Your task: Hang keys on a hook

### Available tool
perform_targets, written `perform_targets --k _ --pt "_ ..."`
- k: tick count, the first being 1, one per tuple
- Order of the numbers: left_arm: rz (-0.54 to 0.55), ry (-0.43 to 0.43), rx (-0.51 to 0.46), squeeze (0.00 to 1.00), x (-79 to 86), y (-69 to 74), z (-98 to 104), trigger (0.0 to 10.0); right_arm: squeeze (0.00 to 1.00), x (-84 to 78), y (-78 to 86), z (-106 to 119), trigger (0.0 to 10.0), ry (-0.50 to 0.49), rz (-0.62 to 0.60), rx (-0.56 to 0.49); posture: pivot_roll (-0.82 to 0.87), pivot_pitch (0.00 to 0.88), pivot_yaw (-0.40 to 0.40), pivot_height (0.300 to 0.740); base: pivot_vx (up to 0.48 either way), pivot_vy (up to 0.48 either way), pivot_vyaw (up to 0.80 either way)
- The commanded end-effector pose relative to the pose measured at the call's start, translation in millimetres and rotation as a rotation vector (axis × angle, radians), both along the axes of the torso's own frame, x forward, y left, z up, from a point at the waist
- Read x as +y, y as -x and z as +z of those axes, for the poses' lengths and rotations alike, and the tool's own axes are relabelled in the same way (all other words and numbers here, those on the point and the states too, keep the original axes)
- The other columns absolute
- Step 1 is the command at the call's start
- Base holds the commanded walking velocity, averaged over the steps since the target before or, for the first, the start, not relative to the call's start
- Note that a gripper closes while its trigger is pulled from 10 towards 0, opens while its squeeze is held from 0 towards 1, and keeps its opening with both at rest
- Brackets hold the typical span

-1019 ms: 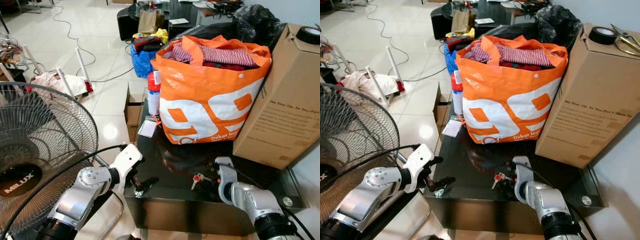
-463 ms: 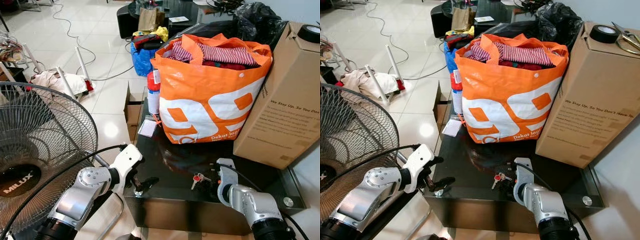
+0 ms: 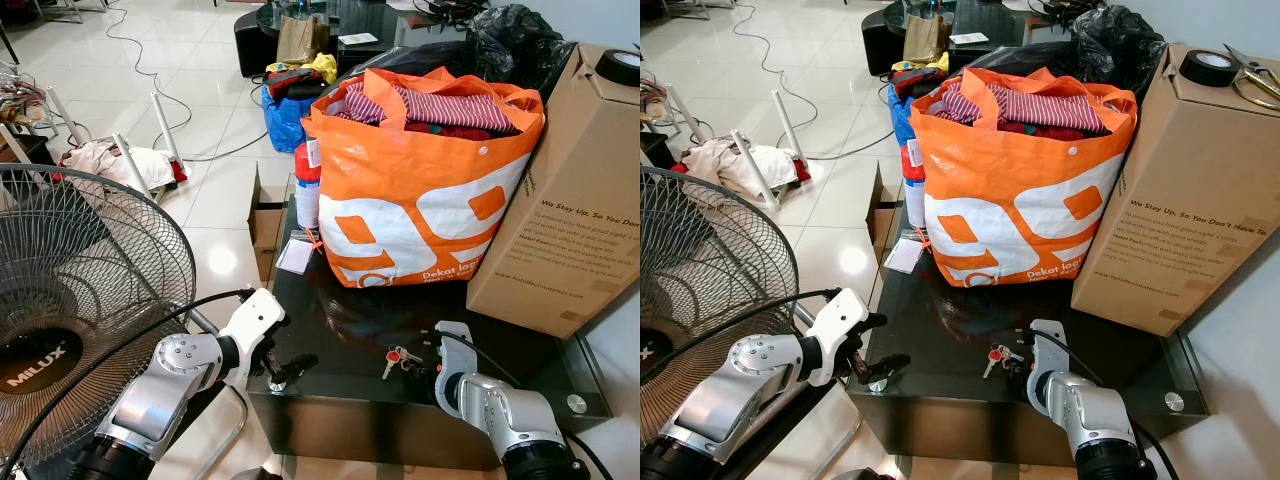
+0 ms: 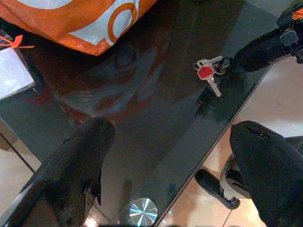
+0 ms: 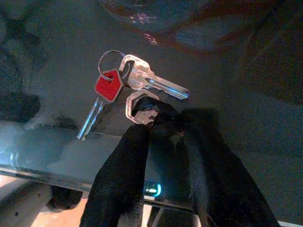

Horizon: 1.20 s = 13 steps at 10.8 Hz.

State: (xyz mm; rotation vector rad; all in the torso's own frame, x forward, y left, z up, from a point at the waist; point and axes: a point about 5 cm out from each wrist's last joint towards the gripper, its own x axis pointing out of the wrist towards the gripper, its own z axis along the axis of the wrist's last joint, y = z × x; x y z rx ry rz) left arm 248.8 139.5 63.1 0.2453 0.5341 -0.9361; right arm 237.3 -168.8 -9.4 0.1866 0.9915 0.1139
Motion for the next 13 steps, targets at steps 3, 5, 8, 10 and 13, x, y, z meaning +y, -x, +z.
perform_targets --k 3,5,8,10,13 --pt "-0.01 -0.01 -0.015 0.0 -0.1 -4.8 4.9 10.0 0.0 -1.2 -5.2 0.3 0.0 -0.021 -0.064 -0.02 -0.1 0.0 0.014 0.74 0.0 0.0 0.0" --pt "-0.011 -0.01 -0.015 0.0 -0.7 -5.8 4.9 10.0 0.0 -0.5 -5.9 -0.3 0.0 -0.021 -0.068 -0.019 -0.1 0.0 0.015 0.74 0.0 0.0 0.0" --pt "-0.009 -0.008 -0.017 0.0 -1.8 -7.9 5.1 10.0 0.0 -1.8 -6.4 -0.9 0.0 -0.021 -0.08 -0.025 -0.1 0.0 0.013 0.74 0.0 0.0 0.0" --pt "-0.005 -0.005 -0.02 0.0 -2.5 -8.5 4.9 10.0 0.0 -7.5 -6.0 1.5 0.0 -0.019 -0.078 -0.041 -0.1 0.0 0.007 0.74 0.0 0.0 0.0" --pt "-0.003 -0.001 -0.02 0.0 -3.5 -8.8 4.6 10.0 1.0 -3.9 -9.3 4.4 10.0 -0.011 -0.024 -0.073 -0.1 0.0 0.005 0.74 0.0 0.0 0.0"
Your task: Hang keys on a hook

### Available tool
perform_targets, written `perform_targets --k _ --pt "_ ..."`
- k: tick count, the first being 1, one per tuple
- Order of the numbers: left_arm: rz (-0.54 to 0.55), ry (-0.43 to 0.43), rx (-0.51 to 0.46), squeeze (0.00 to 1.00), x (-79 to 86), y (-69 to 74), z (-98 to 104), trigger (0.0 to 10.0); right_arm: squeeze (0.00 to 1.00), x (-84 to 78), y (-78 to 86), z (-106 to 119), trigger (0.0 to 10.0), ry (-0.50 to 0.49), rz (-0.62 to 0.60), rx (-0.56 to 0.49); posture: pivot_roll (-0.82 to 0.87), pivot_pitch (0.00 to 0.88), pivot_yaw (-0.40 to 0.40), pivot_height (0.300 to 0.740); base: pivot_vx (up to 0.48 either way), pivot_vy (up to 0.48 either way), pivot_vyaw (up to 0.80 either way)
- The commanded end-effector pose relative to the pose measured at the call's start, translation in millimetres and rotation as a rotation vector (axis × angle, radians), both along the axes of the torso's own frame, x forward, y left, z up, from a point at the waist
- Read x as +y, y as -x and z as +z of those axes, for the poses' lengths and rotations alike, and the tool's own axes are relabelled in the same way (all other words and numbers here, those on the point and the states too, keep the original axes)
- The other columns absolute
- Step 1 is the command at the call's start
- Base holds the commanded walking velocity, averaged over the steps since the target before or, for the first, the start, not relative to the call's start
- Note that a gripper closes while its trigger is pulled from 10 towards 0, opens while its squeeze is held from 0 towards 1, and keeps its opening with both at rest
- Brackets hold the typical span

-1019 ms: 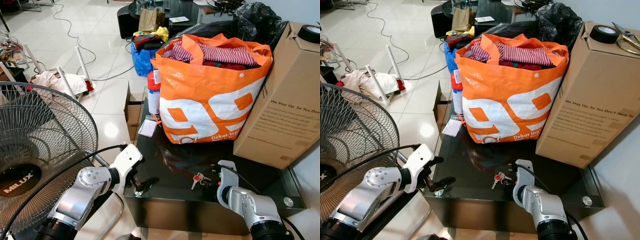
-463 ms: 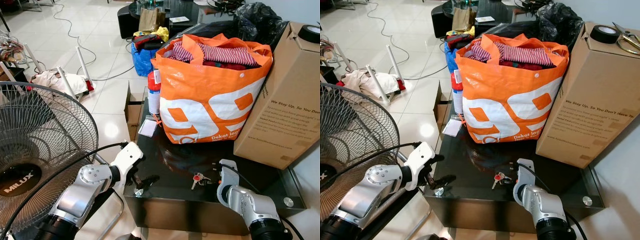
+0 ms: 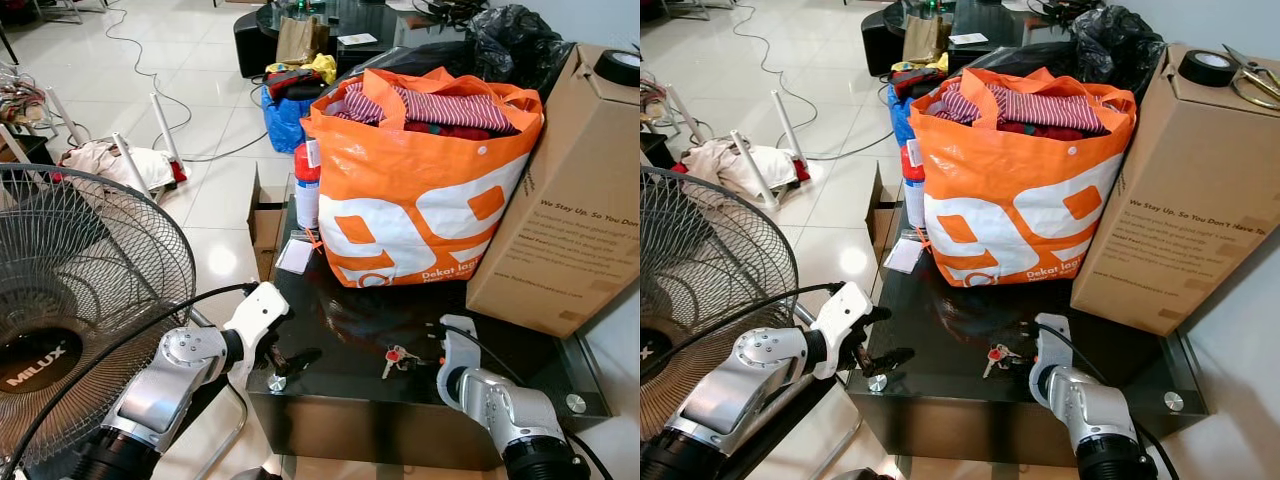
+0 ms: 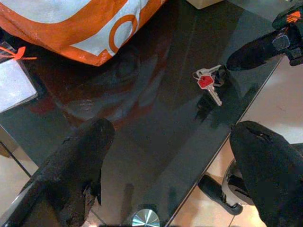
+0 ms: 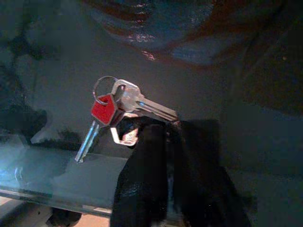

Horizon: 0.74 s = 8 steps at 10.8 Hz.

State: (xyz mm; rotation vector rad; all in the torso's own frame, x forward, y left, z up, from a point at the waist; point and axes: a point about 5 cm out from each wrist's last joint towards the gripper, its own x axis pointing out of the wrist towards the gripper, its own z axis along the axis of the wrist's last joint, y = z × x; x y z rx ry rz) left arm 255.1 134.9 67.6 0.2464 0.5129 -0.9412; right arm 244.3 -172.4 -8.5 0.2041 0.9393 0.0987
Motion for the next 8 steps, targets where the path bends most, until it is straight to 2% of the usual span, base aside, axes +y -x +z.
perform_targets --k 1,3,5,6,8 --pt "0.003 -0.01 -0.002 0.0 1.1 -2.5 0.0 10.0 1.0 2.7 -3.2 4.4 10.0 -0.022 0.007 -0.027 -0.1 0.0 0.004 0.74 0.0 0.0 0.0" --pt "0.001 -0.009 -0.002 0.0 1.0 -2.5 0.0 10.0 1.0 6.0 -3.6 5.4 10.0 -0.032 0.03 -0.033 -0.1 0.0 0.004 0.74 0.0 0.0 0.0" --pt "-0.001 -0.01 -0.004 0.0 1.1 -3.5 0.1 10.0 1.0 4.9 -4.8 3.1 10.0 0.02 0.035 -0.027 -0.1 0.0 0.005 0.74 0.0 0.0 0.0" --pt "-0.001 -0.01 -0.004 0.0 1.4 -3.4 0.0 10.0 0.0 5.3 -4.8 1.4 10.0 0.027 0.039 -0.021 -0.1 0.0 0.004 0.74 0.0 0.0 0.0" --pt "-0.002 -0.01 -0.003 0.0 1.8 -3.3 -0.1 10.0 0.0 7.5 -5.1 0.4 10.0 0.029 0.046 -0.018 -0.1 0.0 0.004 0.74 0.0 0.0 0.0"
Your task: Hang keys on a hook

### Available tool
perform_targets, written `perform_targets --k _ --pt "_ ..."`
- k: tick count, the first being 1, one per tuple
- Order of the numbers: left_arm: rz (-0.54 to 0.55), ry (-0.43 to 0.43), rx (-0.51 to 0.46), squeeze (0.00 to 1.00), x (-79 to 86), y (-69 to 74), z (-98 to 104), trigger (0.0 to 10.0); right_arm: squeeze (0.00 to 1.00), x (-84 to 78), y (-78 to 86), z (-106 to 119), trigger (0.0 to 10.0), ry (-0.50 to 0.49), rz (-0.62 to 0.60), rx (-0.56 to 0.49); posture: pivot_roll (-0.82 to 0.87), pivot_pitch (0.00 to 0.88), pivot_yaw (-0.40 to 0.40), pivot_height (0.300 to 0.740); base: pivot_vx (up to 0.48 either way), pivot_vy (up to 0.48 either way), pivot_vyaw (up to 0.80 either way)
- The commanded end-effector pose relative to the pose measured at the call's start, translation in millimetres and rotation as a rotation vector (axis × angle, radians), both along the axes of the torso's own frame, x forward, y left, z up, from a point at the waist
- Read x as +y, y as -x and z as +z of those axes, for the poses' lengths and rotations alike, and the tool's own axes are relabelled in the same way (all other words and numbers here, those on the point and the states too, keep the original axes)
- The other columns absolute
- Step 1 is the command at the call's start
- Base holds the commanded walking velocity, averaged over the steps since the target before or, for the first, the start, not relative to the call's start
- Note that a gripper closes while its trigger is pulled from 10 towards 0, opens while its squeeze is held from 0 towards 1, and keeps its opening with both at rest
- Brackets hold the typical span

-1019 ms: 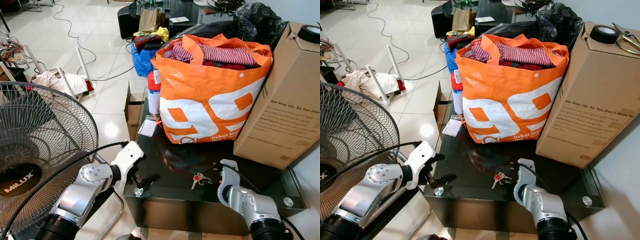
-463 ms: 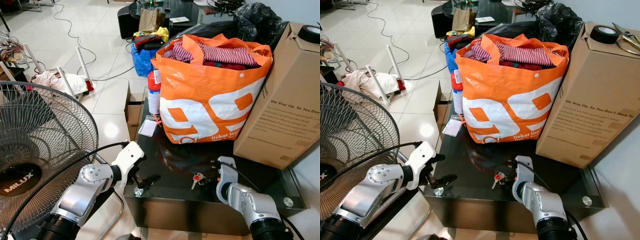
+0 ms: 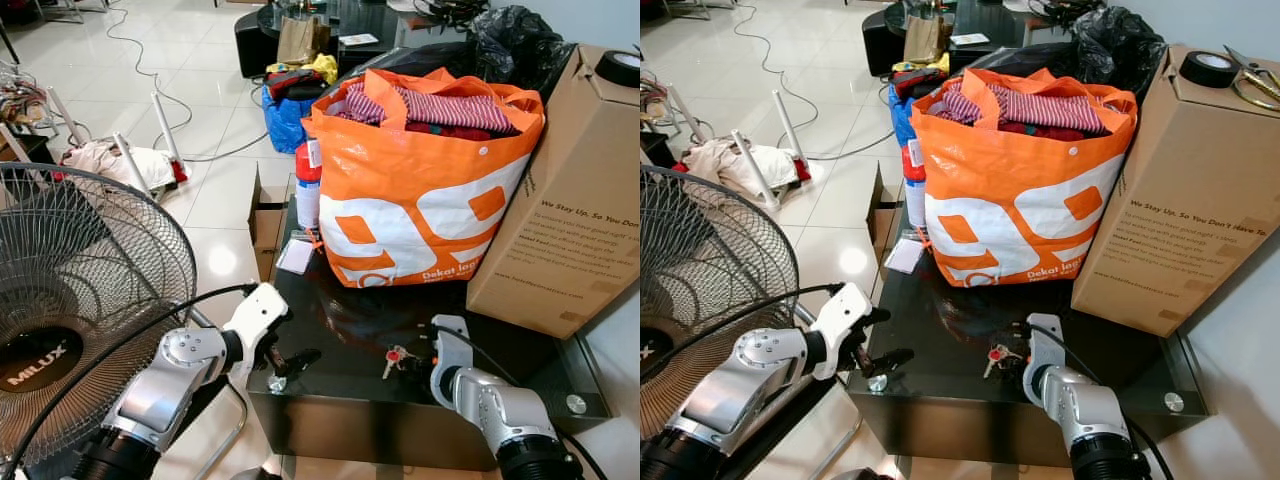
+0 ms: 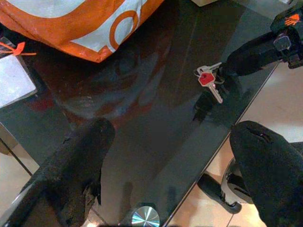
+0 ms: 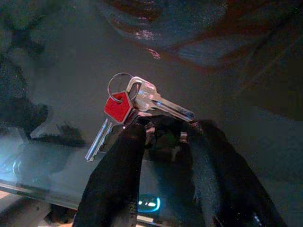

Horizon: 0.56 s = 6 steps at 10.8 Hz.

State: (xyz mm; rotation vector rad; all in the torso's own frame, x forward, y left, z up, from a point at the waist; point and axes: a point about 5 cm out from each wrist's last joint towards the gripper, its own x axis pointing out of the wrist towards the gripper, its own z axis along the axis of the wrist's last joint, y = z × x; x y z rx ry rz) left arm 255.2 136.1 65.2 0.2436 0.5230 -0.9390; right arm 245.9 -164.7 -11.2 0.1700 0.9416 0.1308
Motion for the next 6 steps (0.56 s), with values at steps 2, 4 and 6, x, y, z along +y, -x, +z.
perform_targets --k 2,4,6 --pt "-0.008 -0.009 -0.012 0.0 1.3 -2.4 2.3 10.0 0.0 2.3 -5.8 1.1 10.0 0.019 0.005 -0.016 -0.1 0.0 0.005 0.74 0.0 0.0 0.0" --pt "-0.009 -0.011 -0.012 0.0 1.9 -2.2 2.3 10.0 0.0 3.5 -6.6 0.7 8.1 0.011 0.001 -0.019 -0.1 0.0 0.005 0.74 0.0 0.0 0.0" --pt "-0.009 -0.012 -0.012 0.0 2.3 -2.4 2.6 10.0 0.0 4.1 -7.2 -0.7 1.1 0.01 -0.006 -0.016 -0.1 0.0 0.006 0.74 0.0 0.0 0.0"
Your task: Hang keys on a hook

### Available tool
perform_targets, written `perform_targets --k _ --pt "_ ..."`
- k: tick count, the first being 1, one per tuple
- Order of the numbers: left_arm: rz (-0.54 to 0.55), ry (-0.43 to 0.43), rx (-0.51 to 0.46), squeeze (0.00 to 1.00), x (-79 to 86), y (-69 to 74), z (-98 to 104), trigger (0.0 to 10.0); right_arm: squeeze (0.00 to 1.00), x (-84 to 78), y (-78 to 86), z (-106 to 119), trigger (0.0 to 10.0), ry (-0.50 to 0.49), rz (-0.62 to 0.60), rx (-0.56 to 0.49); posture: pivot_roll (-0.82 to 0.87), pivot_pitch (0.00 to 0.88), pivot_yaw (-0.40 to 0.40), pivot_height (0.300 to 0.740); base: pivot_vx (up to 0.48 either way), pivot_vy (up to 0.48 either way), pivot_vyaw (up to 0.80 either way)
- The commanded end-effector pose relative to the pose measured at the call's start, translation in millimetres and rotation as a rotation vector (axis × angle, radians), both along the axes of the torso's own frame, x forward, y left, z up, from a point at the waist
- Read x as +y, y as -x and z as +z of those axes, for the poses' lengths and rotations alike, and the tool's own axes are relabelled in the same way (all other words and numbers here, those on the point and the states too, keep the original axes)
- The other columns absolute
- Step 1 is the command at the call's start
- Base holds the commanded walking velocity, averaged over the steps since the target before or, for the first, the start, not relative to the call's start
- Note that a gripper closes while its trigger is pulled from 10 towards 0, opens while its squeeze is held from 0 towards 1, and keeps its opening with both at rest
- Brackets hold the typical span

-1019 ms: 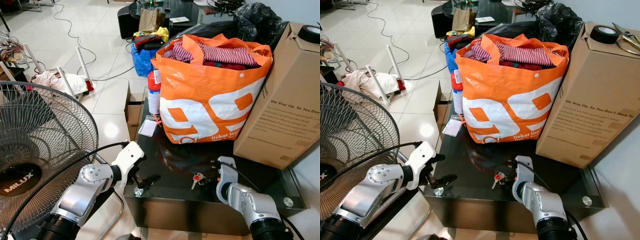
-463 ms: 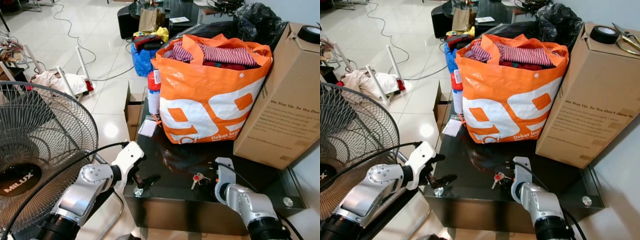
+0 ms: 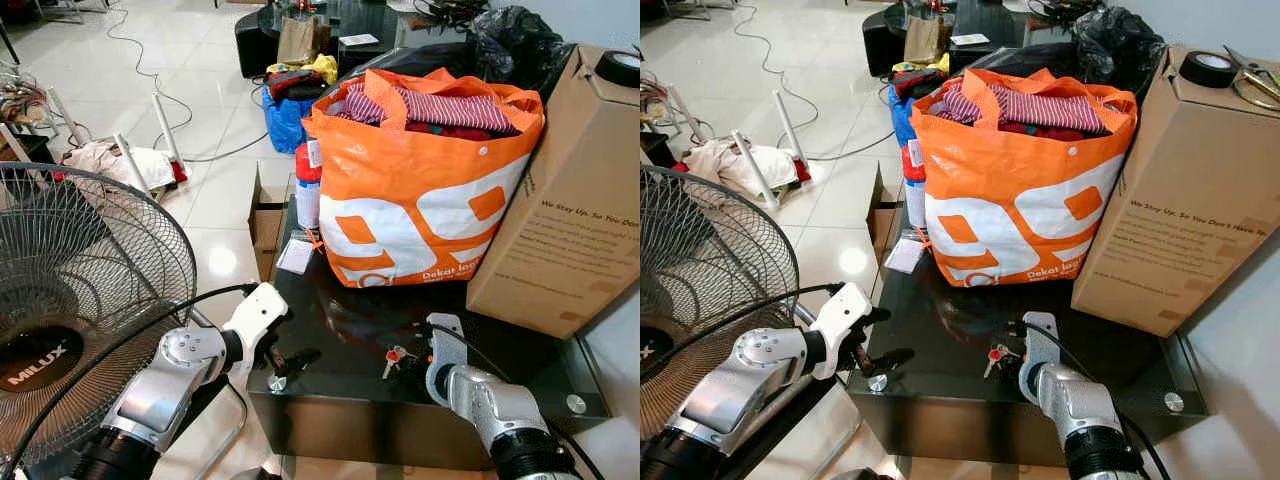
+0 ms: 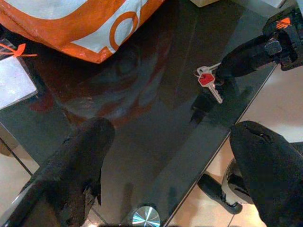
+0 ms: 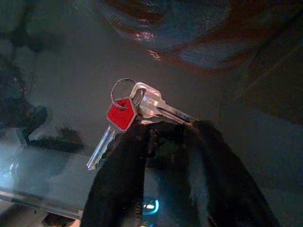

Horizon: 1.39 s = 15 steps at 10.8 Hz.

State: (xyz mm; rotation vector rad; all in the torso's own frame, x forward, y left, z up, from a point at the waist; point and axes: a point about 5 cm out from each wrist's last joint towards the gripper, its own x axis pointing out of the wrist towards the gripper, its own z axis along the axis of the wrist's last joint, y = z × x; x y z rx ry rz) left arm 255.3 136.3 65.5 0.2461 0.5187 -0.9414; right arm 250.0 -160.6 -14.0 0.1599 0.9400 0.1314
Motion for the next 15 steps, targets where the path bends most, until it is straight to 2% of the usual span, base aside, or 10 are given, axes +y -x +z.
perform_targets --k 1,5,6,9,10,11,12,13,14,15 --pt "-0.006 -0.012 -0.008 0.0 2.1 -2.6 2 10.0 0.0 0.1 -3.4 2 0.0 0.001 -0.012 -0.013 -0.1 0.0 0.006 0.74 0.0 0.0 0.0" --pt "-0.005 -0.015 -0.011 0.0 2.1 -4.3 3 10.0 0.0 -3.0 -3.7 2 0.0 0.014 -0.008 -0.015 -0.1 0.0 0.01 0.74 0.0 0.0 0.0" --pt "0.006 -0.013 -0.023 0.0 2.3 -6.4 4 10.0 0.0 -8.8 -5.0 7 0.0 0.012 -0.022 -0.034 -0.1 0.0 0.014 0.74 0.0 0.0 0.0" --pt "0.113 0.025 -0.147 0.0 8.2 -19.8 20 10.0 0.0 -26.5 -7.0 34 0.0 0.011 -0.062 -0.135 -0.11 0.0 0.045 0.74 0.0 0.0 0.0" --pt "0.179 0.027 -0.213 0.0 12.3 -24.7 29 10.0 0.0 -32.1 -7.0 48 0.0 0.012 -0.075 -0.189 -0.11 0.0 0.058 0.74 0.0 0.0 0.0" --pt "0.303 0.031 -0.291 0.0 20.6 -31.5 39 10.0 0.0 -38.7 -7.9 67 0.0 0.031 -0.103 -0.275 -0.11 0.0 0.065 0.74 0.0 0.0 0.0" --pt "0.354 0.032 -0.344 0.0 24.2 -33.7 45 10.0 0.0 -41.6 -8.7 77 0.0 0.078 -0.093 -0.334 -0.11 0.0 0.072 0.74 0.0 0.0 0.0" --pt "0.405 0.051 -0.405 0.0 24.8 -34.8 54 10.0 0.0 -39.7 -12.5 94 0.0 0.075 -0.11 -0.43 -0.11 0.0 0.074 0.74 0.0 0.0 0.0" --pt "0.468 0.085 -0.453 0.0 21.8 -34.4 66 10.0 0.0 -32.7 -18.9 121 0.0 0.049 -0.154 -0.623 -0.11 0.0 0.077 0.74 0.0 0.0 0.0" --pt "0.483 0.077 -0.468 0.0 20.0 -36.5 68 10.0 0.0 -28.6 -21.0 128 0.0 0.024 -0.18 -0.679 -0.1 0.0 0.076 0.74 0.0 0.0 0.0"
